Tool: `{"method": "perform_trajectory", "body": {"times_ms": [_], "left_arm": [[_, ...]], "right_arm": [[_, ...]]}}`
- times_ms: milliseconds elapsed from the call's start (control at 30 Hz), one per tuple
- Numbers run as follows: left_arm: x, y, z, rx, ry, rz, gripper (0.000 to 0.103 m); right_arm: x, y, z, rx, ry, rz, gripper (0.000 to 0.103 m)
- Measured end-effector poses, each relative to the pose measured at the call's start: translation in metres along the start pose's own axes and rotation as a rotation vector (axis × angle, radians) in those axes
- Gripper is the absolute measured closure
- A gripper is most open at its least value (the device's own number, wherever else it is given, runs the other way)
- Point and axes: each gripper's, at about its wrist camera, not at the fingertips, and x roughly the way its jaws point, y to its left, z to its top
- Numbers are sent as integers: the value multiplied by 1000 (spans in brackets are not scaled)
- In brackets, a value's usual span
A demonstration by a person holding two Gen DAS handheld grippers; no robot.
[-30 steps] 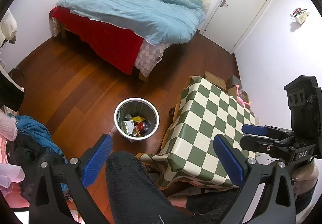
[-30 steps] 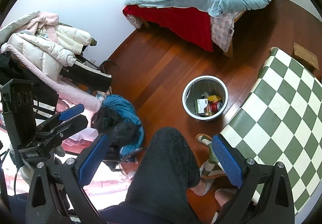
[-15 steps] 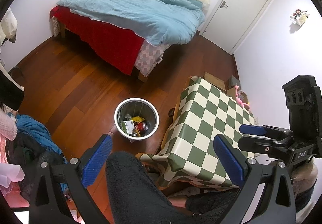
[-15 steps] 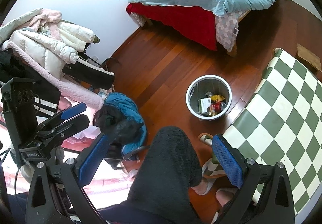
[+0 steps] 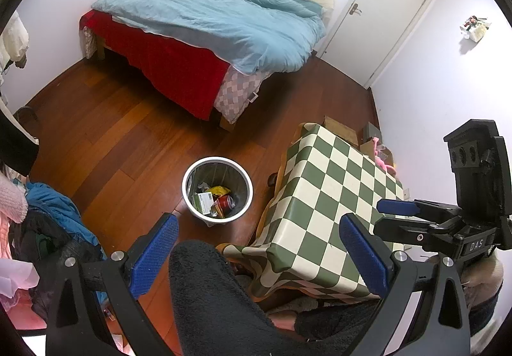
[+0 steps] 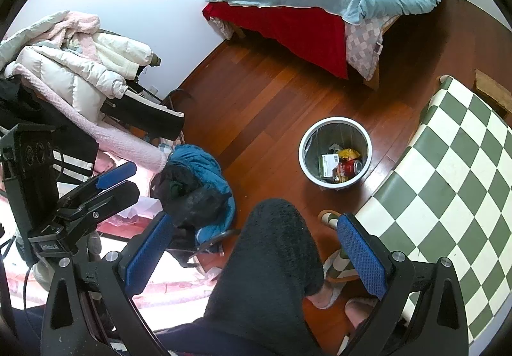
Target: Collect trash
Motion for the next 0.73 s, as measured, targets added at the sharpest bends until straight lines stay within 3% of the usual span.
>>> {"method": "perform_trajectory", "body": {"times_ms": [733], "left_arm": [[-6, 1, 2, -23, -11, -33, 0]], "right_arm": [[-1, 0, 1, -3, -2, 8, 0]]}}
